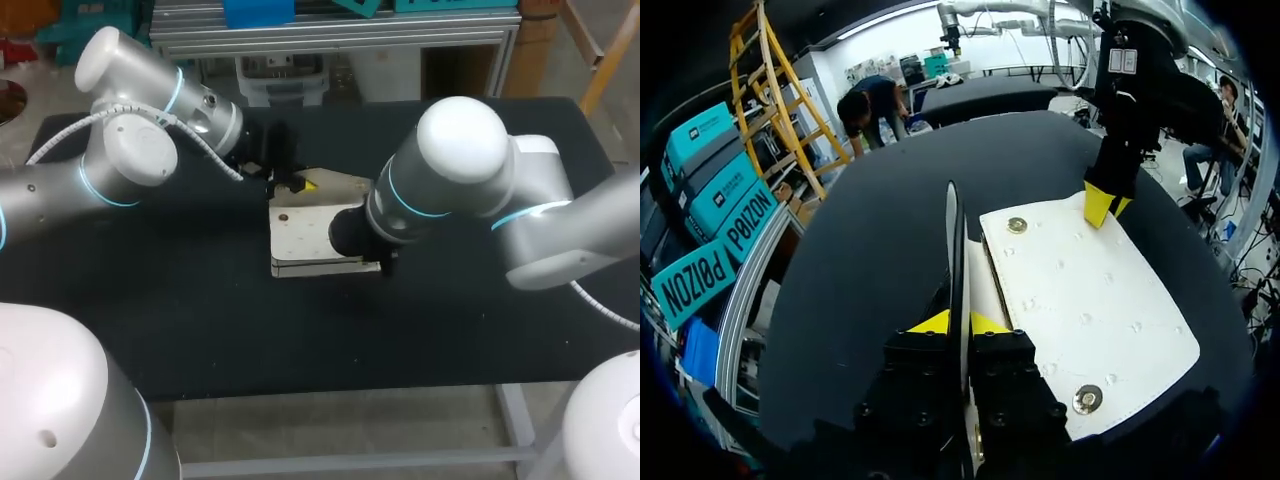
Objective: Pick up the bag, open it, inspect its contents, close it, and place it on the opposite side
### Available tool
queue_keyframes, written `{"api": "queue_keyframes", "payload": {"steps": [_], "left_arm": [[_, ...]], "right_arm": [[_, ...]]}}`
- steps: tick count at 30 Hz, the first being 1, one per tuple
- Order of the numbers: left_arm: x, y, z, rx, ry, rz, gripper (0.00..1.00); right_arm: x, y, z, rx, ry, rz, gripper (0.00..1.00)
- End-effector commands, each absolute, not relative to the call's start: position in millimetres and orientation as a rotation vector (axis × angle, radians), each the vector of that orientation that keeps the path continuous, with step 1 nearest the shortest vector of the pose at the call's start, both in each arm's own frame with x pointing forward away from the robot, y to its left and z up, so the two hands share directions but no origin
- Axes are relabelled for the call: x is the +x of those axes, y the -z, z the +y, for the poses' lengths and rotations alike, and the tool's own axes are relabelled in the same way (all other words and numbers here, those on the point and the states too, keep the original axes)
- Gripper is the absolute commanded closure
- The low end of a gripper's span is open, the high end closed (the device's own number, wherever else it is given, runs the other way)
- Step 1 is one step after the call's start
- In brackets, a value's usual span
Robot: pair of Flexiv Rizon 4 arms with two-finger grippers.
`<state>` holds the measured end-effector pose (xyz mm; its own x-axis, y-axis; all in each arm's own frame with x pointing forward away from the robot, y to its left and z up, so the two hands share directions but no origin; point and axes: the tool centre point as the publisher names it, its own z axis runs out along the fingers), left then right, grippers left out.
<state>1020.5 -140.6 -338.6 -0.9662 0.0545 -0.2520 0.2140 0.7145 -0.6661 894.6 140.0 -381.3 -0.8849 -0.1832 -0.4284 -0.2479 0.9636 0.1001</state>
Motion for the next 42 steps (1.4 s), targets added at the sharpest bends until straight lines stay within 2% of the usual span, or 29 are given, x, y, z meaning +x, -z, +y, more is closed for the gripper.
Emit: {"api": "queue_keyframes", "payload": {"steps": [1, 17, 18, 19, 21, 22, 23, 42], "left_arm": [[1009, 321, -138, 0.179, 1.067, 2.695, 1.00], [994, 269, -132, -0.069, 1.036, 2.669, 1.00], [993, 266, -132, -0.086, 1.043, 2.669, 1.00], [992, 264, -132, -0.096, 1.040, 2.673, 1.00], [990, 259, -133, -0.110, 1.050, 2.679, 1.00], [989, 257, -133, -0.113, 1.050, 2.680, 1.00], [987, 253, -133, -0.123, 1.048, 2.681, 1.00], [967, 236, -139, -0.174, 1.082, 2.673, 1.00]], "right_arm": [[896, 363, 132, -0.331, -0.248, 2.702, 0.00], [890, 299, 130, -0.391, -0.320, 2.635, 0.00], [891, 296, 131, -0.393, -0.319, 2.632, 0.05], [892, 293, 132, -0.396, -0.317, 2.628, 0.20], [895, 288, 134, -0.399, -0.307, 2.616, 0.56], [896, 285, 134, -0.403, -0.305, 2.607, 0.69], [897, 282, 135, -0.405, -0.298, 2.598, 1.00], [915, 252, 144, -0.418, -0.238, 2.495, 1.00]]}}
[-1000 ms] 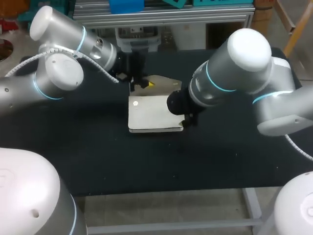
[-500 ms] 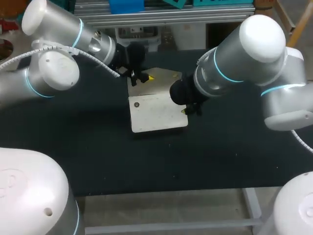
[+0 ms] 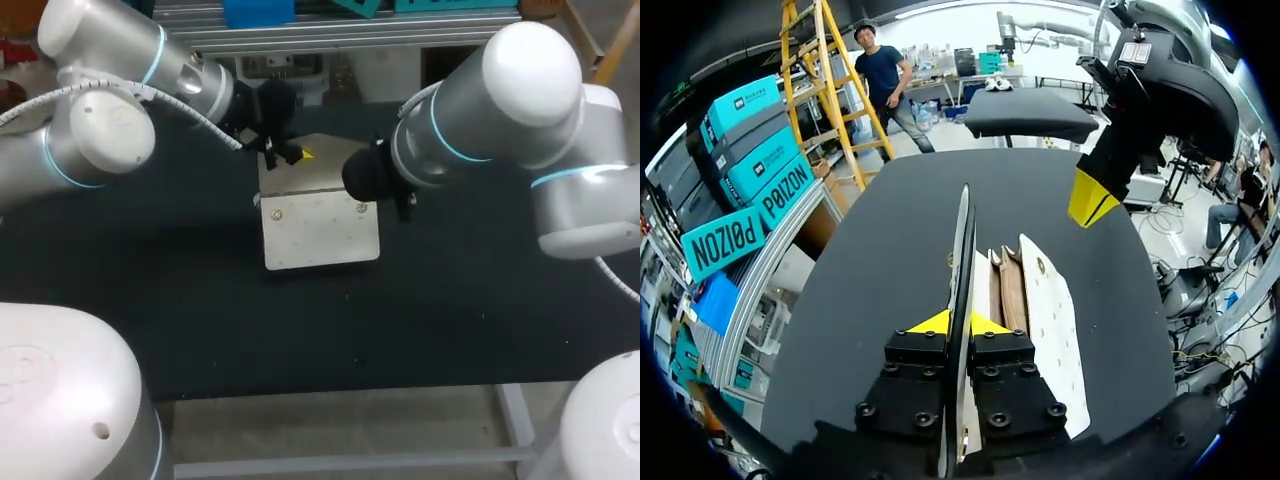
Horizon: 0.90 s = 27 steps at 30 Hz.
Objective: Pick up the bag, open it, inspect its contents, close it, and place it on the opposite side
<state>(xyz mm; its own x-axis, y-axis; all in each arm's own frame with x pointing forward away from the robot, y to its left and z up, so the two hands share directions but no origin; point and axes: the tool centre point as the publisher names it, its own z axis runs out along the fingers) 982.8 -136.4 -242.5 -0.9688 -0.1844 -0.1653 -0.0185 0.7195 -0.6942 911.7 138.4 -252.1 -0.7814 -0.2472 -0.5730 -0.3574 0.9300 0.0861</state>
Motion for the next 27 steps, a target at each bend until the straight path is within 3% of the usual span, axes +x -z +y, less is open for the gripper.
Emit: {"api": "queue_keyframes", "payload": {"steps": [1, 27], "left_arm": [[964, 233, -140, -0.189, 1.089, 2.668, 1.00], [956, 223, -146, -0.283, 1.175, 2.620, 1.00]], "right_arm": [[917, 251, 145, -0.419, -0.238, 2.493, 1.00], [960, 291, 166, -0.462, -0.225, 2.526, 1.00]]}}
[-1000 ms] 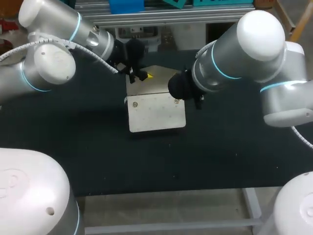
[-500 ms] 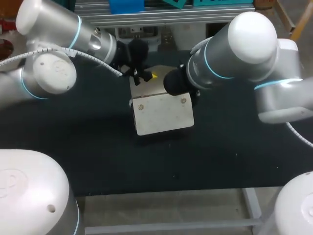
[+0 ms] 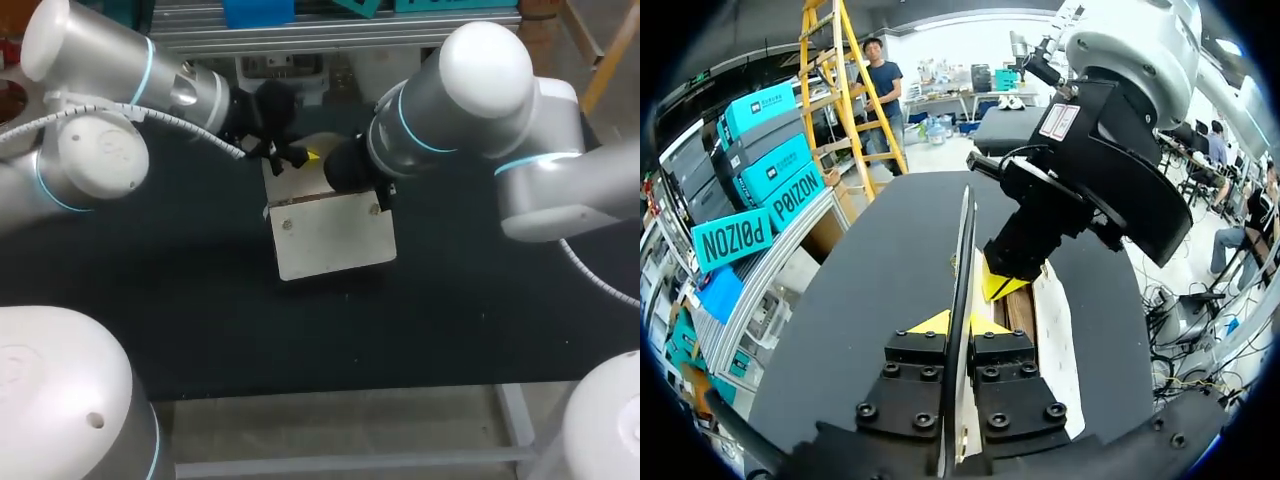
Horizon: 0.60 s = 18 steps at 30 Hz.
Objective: Pick up the bag, open it, inspect its contents, close it, and place it on the opposite side
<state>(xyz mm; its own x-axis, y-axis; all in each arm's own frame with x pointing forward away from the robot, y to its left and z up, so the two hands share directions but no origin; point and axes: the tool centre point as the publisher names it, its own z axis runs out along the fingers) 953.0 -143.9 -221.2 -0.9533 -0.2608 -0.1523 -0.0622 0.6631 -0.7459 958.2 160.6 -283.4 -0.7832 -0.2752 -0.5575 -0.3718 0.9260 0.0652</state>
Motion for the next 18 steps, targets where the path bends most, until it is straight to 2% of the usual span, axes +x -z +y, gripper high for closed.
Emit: {"api": "queue_keyframes", "payload": {"steps": [1, 18], "left_arm": [[958, 223, -146, -0.283, 1.175, 2.619, 1.00], [967, 229, -144, -0.388, 1.208, 2.560, 1.00]], "right_arm": [[958, 292, 165, -0.461, -0.222, 2.529, 1.00], [943, 305, 161, -0.437, -0.211, 2.568, 1.00]]}}
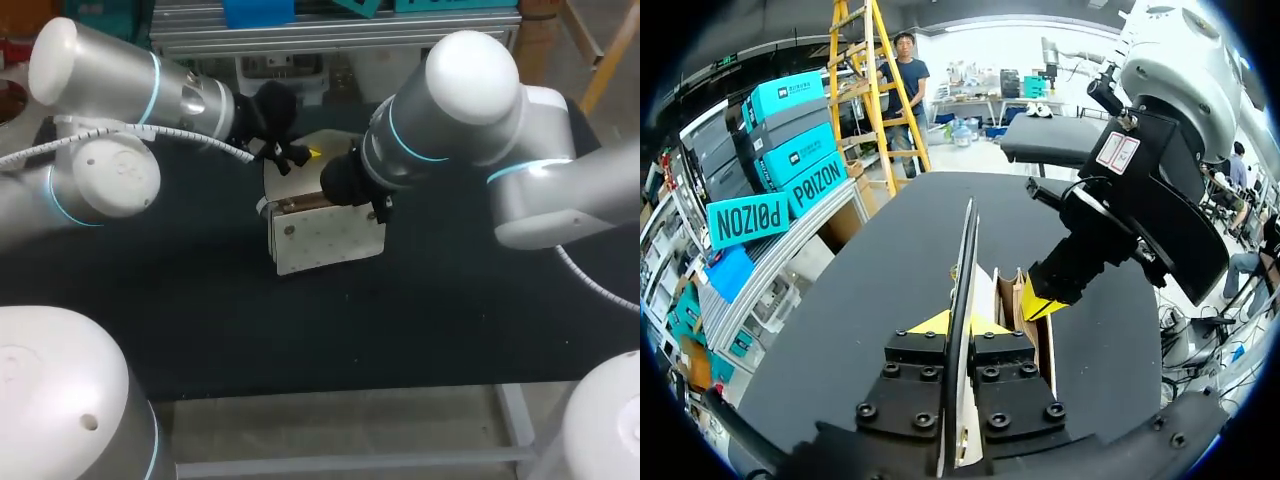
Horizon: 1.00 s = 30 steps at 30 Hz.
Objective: Pick up the bag, open it, inspect its contents, close it, and place it on the opposite side
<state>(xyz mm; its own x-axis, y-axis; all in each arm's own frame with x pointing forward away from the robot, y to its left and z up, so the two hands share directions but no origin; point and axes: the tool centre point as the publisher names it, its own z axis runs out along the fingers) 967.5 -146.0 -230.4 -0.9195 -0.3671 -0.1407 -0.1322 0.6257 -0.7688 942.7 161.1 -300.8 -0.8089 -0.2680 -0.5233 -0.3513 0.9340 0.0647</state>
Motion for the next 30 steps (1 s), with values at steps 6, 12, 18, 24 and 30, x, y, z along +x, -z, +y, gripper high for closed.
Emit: {"api": "queue_keyframes", "payload": {"steps": [6, 12, 18, 24, 30], "left_arm": [[958, 227, -146, -0.317, 1.231, 2.572, 1.00], [954, 227, -147, -0.294, 1.220, 2.572, 1.00], [953, 229, -148, -0.283, 1.228, 2.579, 1.00], [959, 229, -147, -0.317, 1.231, 2.567, 1.00], [966, 231, -144, -0.365, 1.229, 2.553, 1.00]], "right_arm": [[956, 306, 157, -0.422, -0.221, 2.568, 1.00], [967, 294, 157, -0.417, -0.209, 2.532, 1.00], [979, 297, 165, -0.445, -0.209, 2.535, 1.00], [972, 312, 172, -0.471, -0.229, 2.569, 1.00], [959, 314, 168, -0.457, -0.225, 2.577, 1.00]]}}
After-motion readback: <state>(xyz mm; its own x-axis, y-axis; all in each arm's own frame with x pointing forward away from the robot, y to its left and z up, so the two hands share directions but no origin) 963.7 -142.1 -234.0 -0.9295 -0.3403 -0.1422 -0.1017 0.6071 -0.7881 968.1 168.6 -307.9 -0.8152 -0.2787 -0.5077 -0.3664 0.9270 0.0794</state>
